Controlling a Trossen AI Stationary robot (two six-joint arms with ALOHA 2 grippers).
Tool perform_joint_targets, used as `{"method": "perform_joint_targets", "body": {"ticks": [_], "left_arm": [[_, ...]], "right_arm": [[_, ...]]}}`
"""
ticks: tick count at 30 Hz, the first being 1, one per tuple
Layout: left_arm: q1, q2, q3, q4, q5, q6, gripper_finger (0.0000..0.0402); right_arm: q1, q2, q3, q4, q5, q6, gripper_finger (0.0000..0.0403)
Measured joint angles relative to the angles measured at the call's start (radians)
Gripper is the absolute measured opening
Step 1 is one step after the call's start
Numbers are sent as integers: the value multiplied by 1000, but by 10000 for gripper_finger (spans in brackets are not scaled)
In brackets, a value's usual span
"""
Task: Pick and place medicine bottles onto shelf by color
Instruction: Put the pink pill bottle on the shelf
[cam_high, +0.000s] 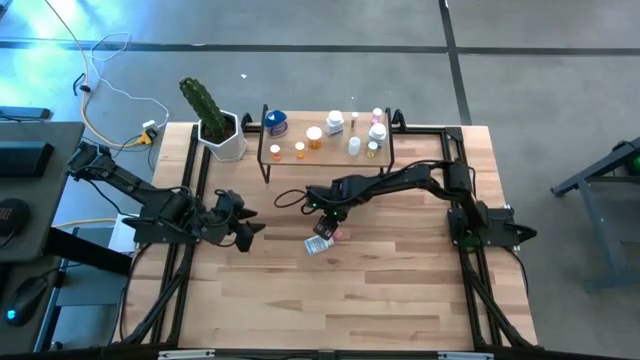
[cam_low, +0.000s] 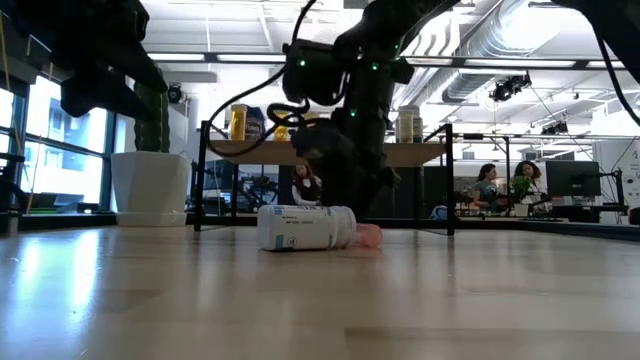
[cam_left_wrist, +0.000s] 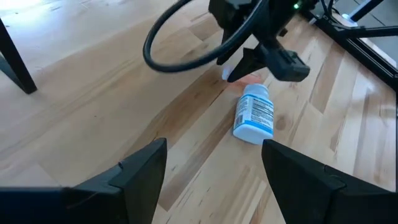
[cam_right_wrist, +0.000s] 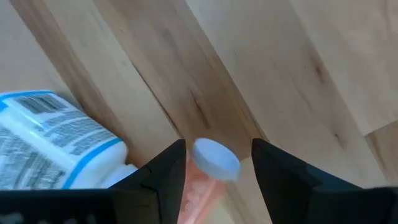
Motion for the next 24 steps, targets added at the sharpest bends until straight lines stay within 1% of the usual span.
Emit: {"method": "perform_joint_targets", "body": {"ticks": [7, 15, 19, 24], "left_arm": [[0, 0, 0, -1, -3, -22, 254], [0, 0, 0, -1, -3, -26, 254], [0, 0, 0, -1, -3, -26, 254], [0, 0, 0, -1, -3, -26, 254]], "right_arm": [[2, 23, 2, -4, 2, -6, 172], [4, 24, 4, -59, 8, 12, 135], [4, 24, 4, -63, 6, -15, 136], [-7, 24, 4, -67, -4, -15, 150]]}}
